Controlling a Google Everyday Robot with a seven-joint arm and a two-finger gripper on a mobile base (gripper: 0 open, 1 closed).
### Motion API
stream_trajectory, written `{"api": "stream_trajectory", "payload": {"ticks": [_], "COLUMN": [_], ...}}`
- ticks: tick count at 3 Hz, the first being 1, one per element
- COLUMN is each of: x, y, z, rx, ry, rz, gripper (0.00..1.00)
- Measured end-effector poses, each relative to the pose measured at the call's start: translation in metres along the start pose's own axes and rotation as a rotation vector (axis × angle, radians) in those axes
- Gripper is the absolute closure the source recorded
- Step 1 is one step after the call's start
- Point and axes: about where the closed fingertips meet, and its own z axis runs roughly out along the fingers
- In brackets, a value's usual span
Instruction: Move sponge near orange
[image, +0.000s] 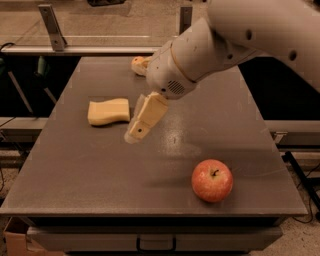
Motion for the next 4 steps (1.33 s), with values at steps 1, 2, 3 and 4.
{"api": "stream_trajectory", "payload": {"ticks": [1,2,3,4], "x": [0.004,0.012,0.018,0.028], "y": [-0.031,-0.054,-0.062,-0.064], "z": [0.037,0.072,0.106,0.131], "rx": [0.036,0.044,0.023,-0.001], "ry": [-0.087,-0.156,-0.188,-0.196], "rz": [0.049,0.112,0.139,0.172], "gripper": [0.00,0.00,0.00,0.18]}}
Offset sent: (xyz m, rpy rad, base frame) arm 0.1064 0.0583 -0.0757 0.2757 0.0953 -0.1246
